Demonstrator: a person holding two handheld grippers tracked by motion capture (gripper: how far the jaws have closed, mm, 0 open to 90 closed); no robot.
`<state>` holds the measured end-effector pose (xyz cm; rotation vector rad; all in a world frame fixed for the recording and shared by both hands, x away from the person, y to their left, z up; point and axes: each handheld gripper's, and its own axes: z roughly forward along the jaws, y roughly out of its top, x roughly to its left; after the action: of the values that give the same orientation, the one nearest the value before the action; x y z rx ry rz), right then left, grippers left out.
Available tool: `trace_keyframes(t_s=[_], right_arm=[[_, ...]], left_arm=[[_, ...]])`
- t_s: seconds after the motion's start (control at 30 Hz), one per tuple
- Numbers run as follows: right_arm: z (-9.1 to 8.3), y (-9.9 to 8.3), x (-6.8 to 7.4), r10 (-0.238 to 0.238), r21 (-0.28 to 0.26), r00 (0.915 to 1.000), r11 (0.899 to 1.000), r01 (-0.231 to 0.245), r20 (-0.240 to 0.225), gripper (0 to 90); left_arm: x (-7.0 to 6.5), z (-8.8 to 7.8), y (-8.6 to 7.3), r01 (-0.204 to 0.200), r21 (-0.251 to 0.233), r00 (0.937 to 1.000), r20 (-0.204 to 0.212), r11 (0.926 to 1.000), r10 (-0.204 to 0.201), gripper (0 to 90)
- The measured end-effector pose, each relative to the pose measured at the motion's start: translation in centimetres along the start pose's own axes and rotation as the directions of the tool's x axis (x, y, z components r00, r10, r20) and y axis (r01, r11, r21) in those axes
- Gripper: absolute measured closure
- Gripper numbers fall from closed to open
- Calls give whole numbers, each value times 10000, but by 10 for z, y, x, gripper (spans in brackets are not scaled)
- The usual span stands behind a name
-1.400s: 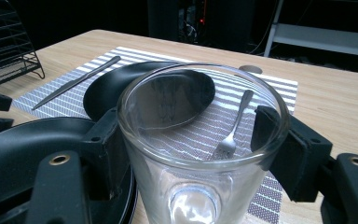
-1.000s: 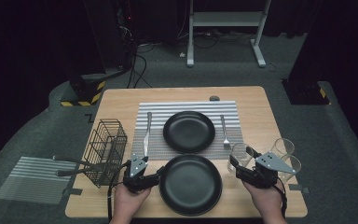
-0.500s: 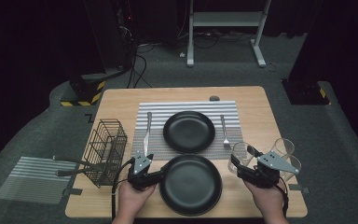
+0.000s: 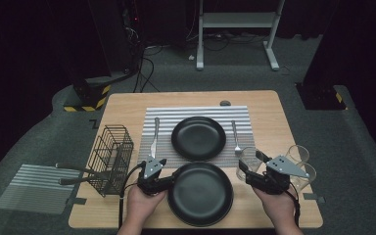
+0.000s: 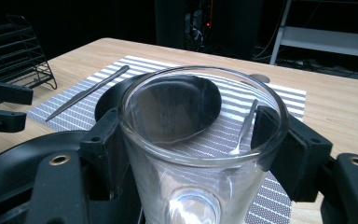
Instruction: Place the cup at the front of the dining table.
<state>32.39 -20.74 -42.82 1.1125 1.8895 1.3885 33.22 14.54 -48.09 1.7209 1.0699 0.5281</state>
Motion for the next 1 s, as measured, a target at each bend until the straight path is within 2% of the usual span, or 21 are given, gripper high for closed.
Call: trace_keyframes(t_s=[0.03, 0.07, 0.13, 0.17, 0.2, 0.27, 0.3, 0.33, 0.43, 0.5, 0.57, 0.6, 0.63, 0.73, 0.77, 0.8, 0.83, 0.9, 0.93, 0.97, 1.0], right_arm=[[-1, 1, 0, -94, 152, 10000, 9998, 94, -32, 287], [-1, 2, 1, -54, 170, 10000, 9998, 54, -24, 287], [0, 3, 2, -26, 196, 10000, 9998, 26, -34, 288], [0, 4, 2, -52, 201, 10000, 9998, 53, -38, 288], [1, 4, 3, 35, 195, 10000, 9998, -35, -25, 288], [1, 5, 3, -29, 190, 10000, 9998, 30, -44, 288], [1, 6, 3, -6, 196, 10000, 9998, 7, -36, 288], [2, 6, 4, 77, 23, 10000, 10000, -77, 9, 288], [1, 9, 3, 97, 62, 9999, 9999, -97, -45, 287], [1, 10, 3, 119, 28, 9999, 9999, -118, -47, 287], [0, 12, 4, 240, 27, 9997, 9997, -240, -102, 288], [1, 12, 4, 137, -43, 9999, 9999, -138, -95, 287], [2, 13, 4, 92, -82, 9999, 9999, -93, -119, 288], [3, 15, 8, 73, -25, 9998, 10000, -73, -169, 288], [4, 16, 9, 5, -55, 9998, 10000, -6, -194, 288], [5, 16, 10, 2, -36, 9998, 10000, -3, -220, 288], [5, 17, 13, 102, 33, 9996, 9999, -101, -265, 288], [8, 17, 15, -61, -55, 9994, 10000, 59, -329, 288], [9, 17, 17, 2, -11, 9993, 10000, -3, -376, 288], [10, 18, 18, -20, -15, 9992, 10000, 20, -405, 288], [11, 18, 20, 2, -6, 9990, 10000, -2, -445, 288]], left_arm=[[-1, 1, 1, 50, -39, 10000, 55, 10000, -50, 364], [0, 2, 3, -196, 11, 9997, 142, 9998, 196, 362], [-2, 4, 6, -107, 25, 9997, 222, 9999, 106, 356], [-4, 5, 7, 108, -53, 9997, 219, 9999, -106, 355], [-4, 7, 8, 66, -126, 9995, 320, 9999, -62, 352], [-4, 8, 11, -114, 89, 9991, 407, 9999, 110, 328], [1, 3, 14, -1189, 982, 9921, 522, 9880, 1142, 317], [0, 4, 15, -1323, 981, 9901, 592, 9863, 1269, 312], [-1, 6, 16, -1347, 1001, 9890, 755, 9858, 1274, 306], [-4, 7, 17, -1453, 1145, 9867, 896, 9827, 1355, 283], [-8, 8, 16, -1532, 1108, 9850, 963, 9820, 1429, 252], [-11, 8, 15, -1515, 993, 9844, 1047, 9835, 1411, 239], [-12, 8, 15, -1700, 888, 9807, 1127, 9814, 1597, 231], [-17, 8, 15, -1714, 863, 9785, 1311, 9814, 1594, 213], [-17, 8, 16, -1954, 850, 9736, 1368, 9770, 1828, 208], [-19, 9, 15, -1791, 900, 9762, 1396, 9797, 1657, 207], [-18, 9, 16, -1994, 894, 9726, 1392, 9758, 1860, 201], [-18, 9, 16, -1958, 869, 9729, 1420, 9768, 1824, 190], [-19, 9, 16, -1865, 914, 9746, 1431, 9782, 1724, 188], [-21, 9, 15, -1621, 925, 9789, 1404, 9824, 1483, 188], [-21, 9, 15, -1641, 937, 9785, 1413, 9820, 1501, 188]])
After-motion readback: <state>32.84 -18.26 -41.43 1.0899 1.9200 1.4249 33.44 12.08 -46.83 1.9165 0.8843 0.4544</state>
